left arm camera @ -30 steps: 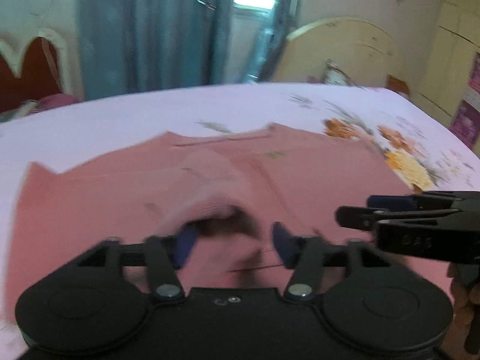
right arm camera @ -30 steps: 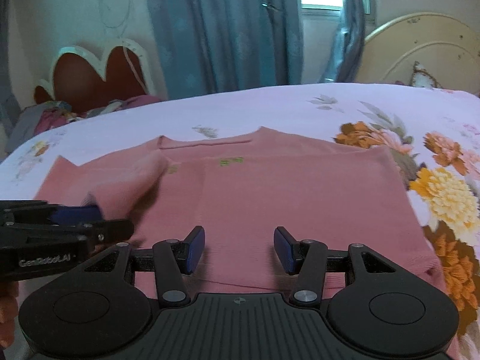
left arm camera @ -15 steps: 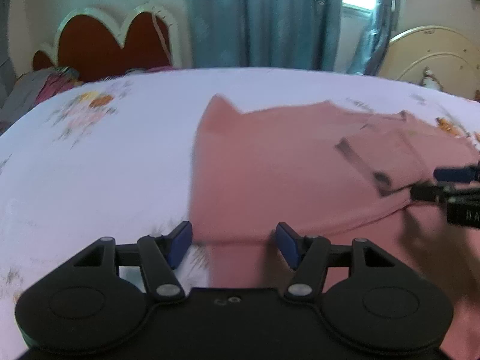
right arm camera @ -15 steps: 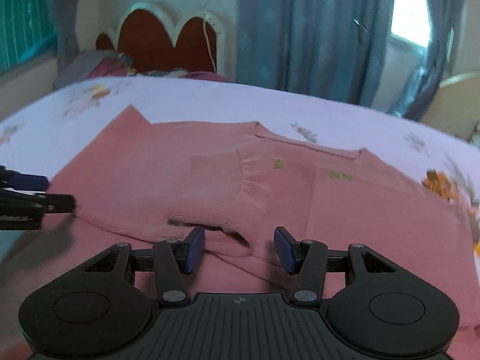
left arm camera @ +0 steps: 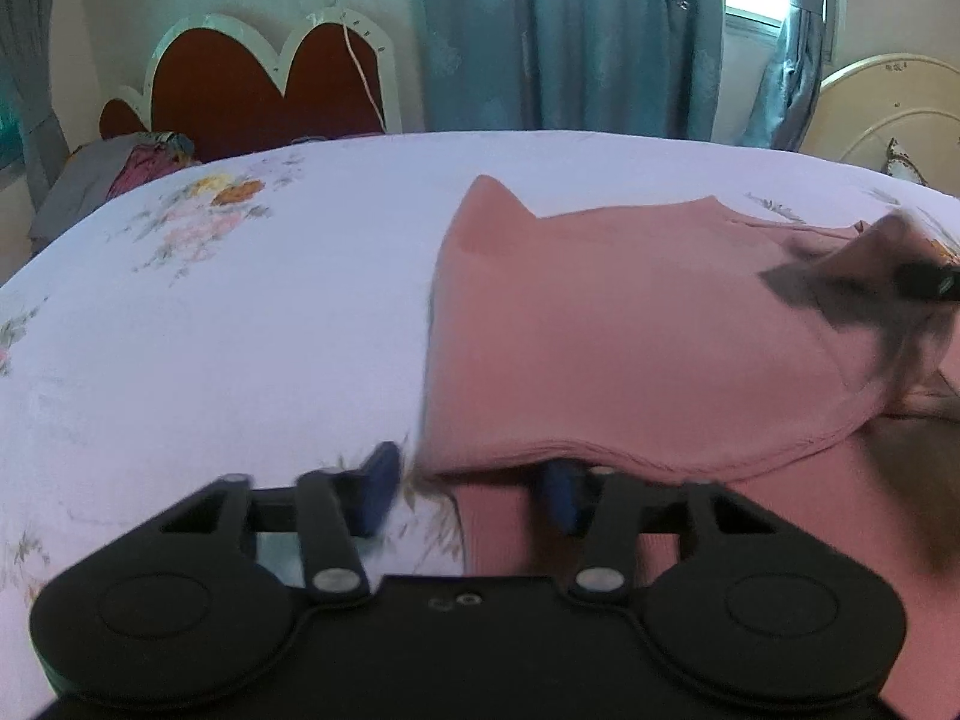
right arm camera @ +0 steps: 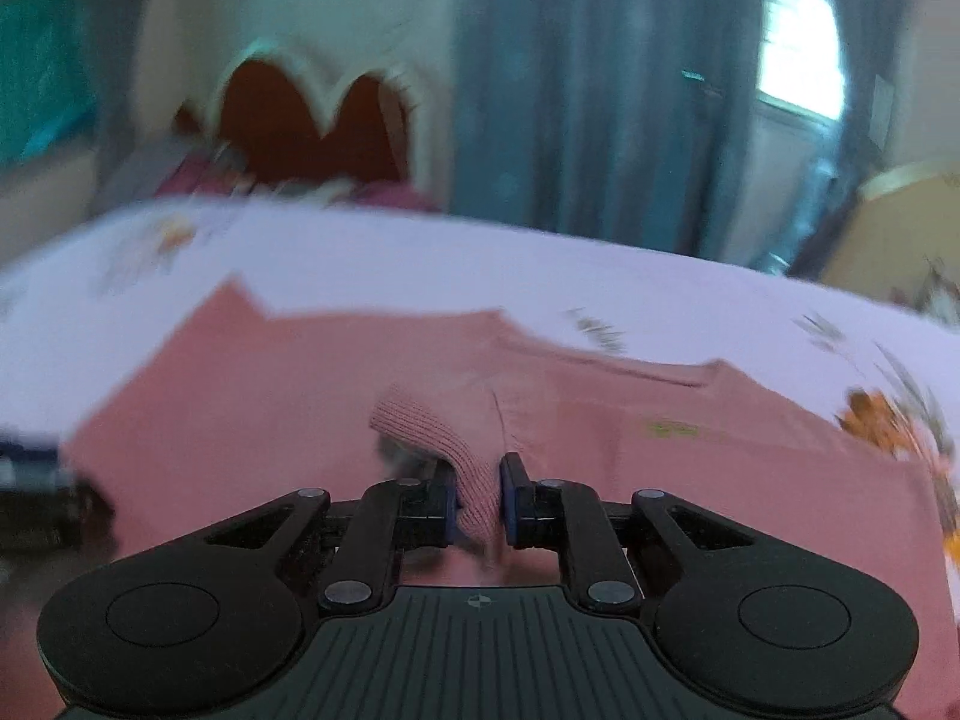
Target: Fold small clothes
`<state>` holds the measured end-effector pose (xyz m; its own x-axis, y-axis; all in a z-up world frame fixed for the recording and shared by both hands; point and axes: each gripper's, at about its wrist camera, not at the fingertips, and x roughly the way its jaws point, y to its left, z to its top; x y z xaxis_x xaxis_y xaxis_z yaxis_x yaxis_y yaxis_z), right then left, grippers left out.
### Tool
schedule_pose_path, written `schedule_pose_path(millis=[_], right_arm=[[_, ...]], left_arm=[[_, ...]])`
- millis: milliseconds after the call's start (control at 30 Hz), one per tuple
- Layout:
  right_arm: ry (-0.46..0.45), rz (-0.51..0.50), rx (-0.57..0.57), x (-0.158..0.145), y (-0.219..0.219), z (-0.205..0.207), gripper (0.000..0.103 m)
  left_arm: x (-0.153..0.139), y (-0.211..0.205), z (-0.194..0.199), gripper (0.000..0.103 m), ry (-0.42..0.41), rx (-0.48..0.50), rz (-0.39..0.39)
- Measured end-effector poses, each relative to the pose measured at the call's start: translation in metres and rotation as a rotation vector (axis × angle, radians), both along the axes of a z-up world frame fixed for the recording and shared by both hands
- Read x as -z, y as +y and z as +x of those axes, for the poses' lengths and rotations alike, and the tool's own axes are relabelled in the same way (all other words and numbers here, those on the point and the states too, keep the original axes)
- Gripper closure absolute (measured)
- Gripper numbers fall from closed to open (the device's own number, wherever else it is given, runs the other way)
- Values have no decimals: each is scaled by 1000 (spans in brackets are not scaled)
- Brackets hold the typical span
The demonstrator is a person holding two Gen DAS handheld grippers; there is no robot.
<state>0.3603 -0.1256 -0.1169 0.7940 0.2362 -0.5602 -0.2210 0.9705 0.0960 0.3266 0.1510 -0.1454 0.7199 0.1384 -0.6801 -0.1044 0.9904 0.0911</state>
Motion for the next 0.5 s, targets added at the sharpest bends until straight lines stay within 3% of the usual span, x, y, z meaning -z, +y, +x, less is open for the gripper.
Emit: schedule_pose_path(millis=[67,167,400,500], right_arm=[[10,52,76,-8,-26,-1,98],[49,105,168,-7,-62,-7,98],[131,110,239,17,-94,-23,98],[186,167,274,28,-111,-23,98]], left_arm=[[-1,-1,2,78,-12,0,16],[-1,-1,4,87,-14,5,-2],[0,-10,3,88,-10,37,25],[3,-11,5,88,3,52,48]])
